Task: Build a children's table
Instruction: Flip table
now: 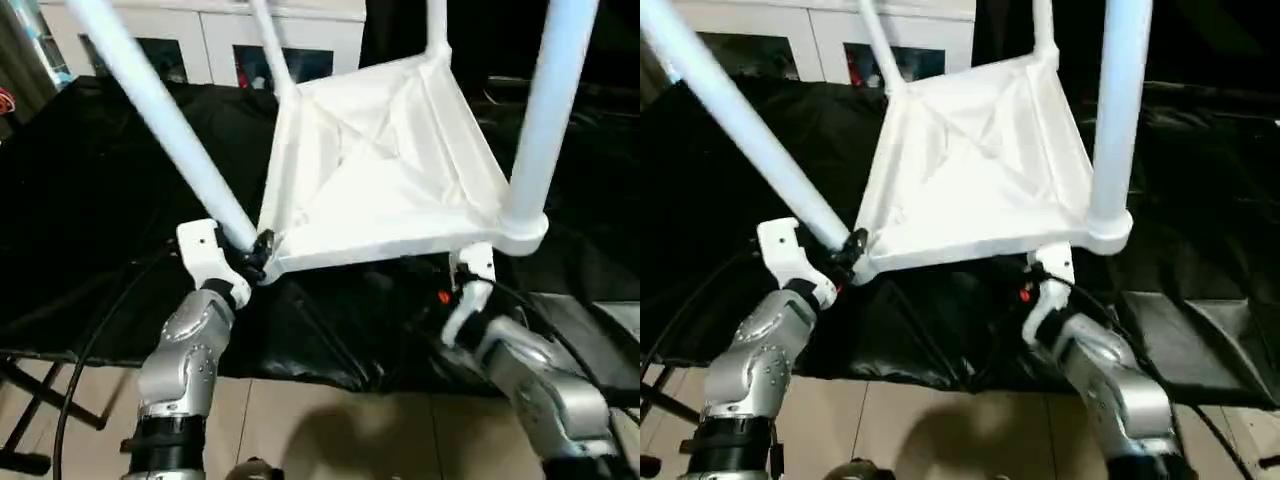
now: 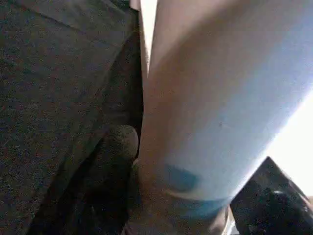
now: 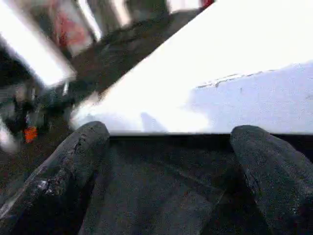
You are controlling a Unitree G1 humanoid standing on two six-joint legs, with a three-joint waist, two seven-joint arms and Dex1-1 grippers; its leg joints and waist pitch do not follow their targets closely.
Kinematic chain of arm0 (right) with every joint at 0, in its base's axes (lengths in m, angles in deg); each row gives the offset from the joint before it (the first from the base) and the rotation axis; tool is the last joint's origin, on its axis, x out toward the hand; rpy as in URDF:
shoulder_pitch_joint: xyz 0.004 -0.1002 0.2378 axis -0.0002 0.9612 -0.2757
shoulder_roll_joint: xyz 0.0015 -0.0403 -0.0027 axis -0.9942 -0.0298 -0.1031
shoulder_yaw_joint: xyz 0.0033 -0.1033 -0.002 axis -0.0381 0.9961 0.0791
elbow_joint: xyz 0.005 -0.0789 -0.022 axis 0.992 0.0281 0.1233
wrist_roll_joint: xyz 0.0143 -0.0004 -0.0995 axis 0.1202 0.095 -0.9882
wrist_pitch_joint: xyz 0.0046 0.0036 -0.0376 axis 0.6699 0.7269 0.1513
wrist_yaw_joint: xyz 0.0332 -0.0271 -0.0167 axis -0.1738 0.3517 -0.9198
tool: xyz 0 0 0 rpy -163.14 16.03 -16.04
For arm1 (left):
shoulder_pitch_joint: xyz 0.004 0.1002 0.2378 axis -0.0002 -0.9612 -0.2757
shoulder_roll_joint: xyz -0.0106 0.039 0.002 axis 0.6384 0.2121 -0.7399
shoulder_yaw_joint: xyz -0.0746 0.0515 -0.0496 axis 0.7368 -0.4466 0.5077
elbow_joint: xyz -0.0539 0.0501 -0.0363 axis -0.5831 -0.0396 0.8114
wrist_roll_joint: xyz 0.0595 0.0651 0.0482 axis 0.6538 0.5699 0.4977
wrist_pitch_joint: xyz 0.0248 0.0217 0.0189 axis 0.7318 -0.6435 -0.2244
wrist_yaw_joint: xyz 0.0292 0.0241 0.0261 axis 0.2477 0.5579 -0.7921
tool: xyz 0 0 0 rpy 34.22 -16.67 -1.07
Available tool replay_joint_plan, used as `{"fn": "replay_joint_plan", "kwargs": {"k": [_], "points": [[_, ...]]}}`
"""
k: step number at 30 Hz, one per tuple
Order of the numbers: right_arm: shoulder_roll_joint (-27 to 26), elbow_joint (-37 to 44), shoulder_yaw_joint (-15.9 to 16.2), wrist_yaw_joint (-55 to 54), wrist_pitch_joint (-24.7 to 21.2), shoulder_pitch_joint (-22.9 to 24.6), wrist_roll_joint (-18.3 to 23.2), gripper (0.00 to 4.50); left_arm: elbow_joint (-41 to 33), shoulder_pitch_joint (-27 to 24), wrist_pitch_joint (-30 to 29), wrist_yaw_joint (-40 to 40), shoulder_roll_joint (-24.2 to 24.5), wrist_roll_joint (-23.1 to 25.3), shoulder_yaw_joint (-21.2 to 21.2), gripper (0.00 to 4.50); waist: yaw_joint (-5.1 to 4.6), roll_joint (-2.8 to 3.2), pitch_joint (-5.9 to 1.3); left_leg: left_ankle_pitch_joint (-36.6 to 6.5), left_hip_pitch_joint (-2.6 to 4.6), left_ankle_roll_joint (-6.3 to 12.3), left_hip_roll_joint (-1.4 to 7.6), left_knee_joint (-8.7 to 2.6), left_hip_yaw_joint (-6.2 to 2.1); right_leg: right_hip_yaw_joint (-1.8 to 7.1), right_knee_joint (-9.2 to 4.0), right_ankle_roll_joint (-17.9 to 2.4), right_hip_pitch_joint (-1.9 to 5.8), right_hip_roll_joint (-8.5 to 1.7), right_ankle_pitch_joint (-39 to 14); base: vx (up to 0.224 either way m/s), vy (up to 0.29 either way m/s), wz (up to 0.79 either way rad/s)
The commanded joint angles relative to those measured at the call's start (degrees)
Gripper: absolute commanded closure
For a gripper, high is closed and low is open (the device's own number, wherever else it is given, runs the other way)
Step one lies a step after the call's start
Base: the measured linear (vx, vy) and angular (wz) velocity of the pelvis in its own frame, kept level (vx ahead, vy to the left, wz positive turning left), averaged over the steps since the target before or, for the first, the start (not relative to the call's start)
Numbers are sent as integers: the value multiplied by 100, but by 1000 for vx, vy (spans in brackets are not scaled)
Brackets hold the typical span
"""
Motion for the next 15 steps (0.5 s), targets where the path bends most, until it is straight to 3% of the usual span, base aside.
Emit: {"fn": "replay_joint_plan", "kwargs": {"k": [1,3,5,9,15], "points": [[-67,-147,-255,-125,18,-198,218,0,-231,229,30,130,-222,-325,-127,200,2,-128,-392,170,129,639,737,-455,-325,334,-288,-1593,256,-700,253,0,0,0],[-217,-391,-412,-258,7,-360,332,0,-254,229,28,113,-249,-301,-141,200,-20,-115,-392,207,130,608,723,-448,-316,339,-269,-1624,251,-704,338,0,0,0],[-391,-623,-598,-442,9,-521,505,0,-293,209,23,102,-268,-279,-159,200,-22,-146,-392,254,133,599,723,-441,-309,343,-268,-1625,258,-706,405,0,0,0],[-532,-953,-784,-606,24,-714,570,0,-317,181,33,96,-286,-265,-171,200,-42,-154,-386,262,118,626,699,-430,-293,344,-265,-1674,262,-706,387,0,0,0],[-610,-1102,-803,-529,-213,-759,635,0,-342,235,59,-65,-414,-378,-16,200,18,-162,-394,351,138,647,710,-416,-282,339,-248,-1655,249,-692,372,0,0,0]]}}
